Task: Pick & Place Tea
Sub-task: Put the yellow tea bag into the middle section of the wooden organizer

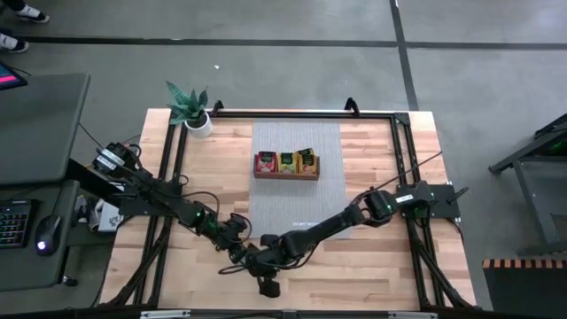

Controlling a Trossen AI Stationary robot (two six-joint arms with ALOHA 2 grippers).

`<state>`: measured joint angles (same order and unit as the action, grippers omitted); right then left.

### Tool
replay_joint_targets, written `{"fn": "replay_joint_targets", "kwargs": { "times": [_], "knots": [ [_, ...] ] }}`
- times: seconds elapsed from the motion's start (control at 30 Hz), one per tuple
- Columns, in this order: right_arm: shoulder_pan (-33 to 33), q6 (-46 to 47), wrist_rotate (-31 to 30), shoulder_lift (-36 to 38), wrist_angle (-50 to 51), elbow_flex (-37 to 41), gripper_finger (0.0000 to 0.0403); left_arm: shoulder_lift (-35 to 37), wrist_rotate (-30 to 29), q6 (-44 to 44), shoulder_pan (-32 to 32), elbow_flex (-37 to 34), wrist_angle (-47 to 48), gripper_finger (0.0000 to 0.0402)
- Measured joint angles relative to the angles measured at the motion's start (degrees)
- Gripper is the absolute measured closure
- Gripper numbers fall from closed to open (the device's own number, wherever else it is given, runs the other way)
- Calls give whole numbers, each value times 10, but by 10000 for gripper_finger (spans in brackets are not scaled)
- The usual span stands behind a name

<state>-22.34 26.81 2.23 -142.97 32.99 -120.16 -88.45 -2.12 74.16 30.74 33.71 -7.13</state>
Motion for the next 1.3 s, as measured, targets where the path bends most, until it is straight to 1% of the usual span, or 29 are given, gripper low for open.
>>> {"fn": "replay_joint_targets", "kwargs": {
  "times": [0.1,0.17,0.3,0.37,0.43,0.5,0.57,0.6,0.67,0.77,0.9,1.0,1.13,1.3],
  "knots": [
    [-5,1,19,10,14,0,402,-1,-2,-3,0,-1,6,401],
    [-11,2,22,40,43,0,402,-2,-2,-3,0,-2,9,401],
    [-26,20,-4,143,110,-2,402,-1,-2,-4,0,-1,2,401],
    [-32,27,-21,162,133,-6,402,0,-4,-12,0,-1,-3,401],
    [-37,31,-53,169,151,-4,402,9,-15,-43,0,-1,-10,401],
    [-41,29,-89,163,178,5,402,15,-25,-86,0,-1,-43,401],
    [-40,32,-115,155,174,4,402,25,-39,-116,0,-1,-60,401],
    [-39,40,-123,162,178,2,402,33,-52,-132,0,-1,-66,401],
    [-34,63,-123,187,200,0,402,52,-77,-164,0,0,-80,401],
    [-26,91,-106,192,214,-3,402,72,-107,-209,0,0,-85,401],
    [-20,92,-109,185,228,4,402,109,-142,-264,0,0,-93,401],
    [-10,91,-106,220,228,0,400,135,-167,-307,0,0,-95,401],
    [8,77,-111,248,233,1,375,174,-193,-343,0,0,-98,401],
    [34,43,-121,308,227,0,313,210,-213,-374,0,0,-98,401]
  ]
}}
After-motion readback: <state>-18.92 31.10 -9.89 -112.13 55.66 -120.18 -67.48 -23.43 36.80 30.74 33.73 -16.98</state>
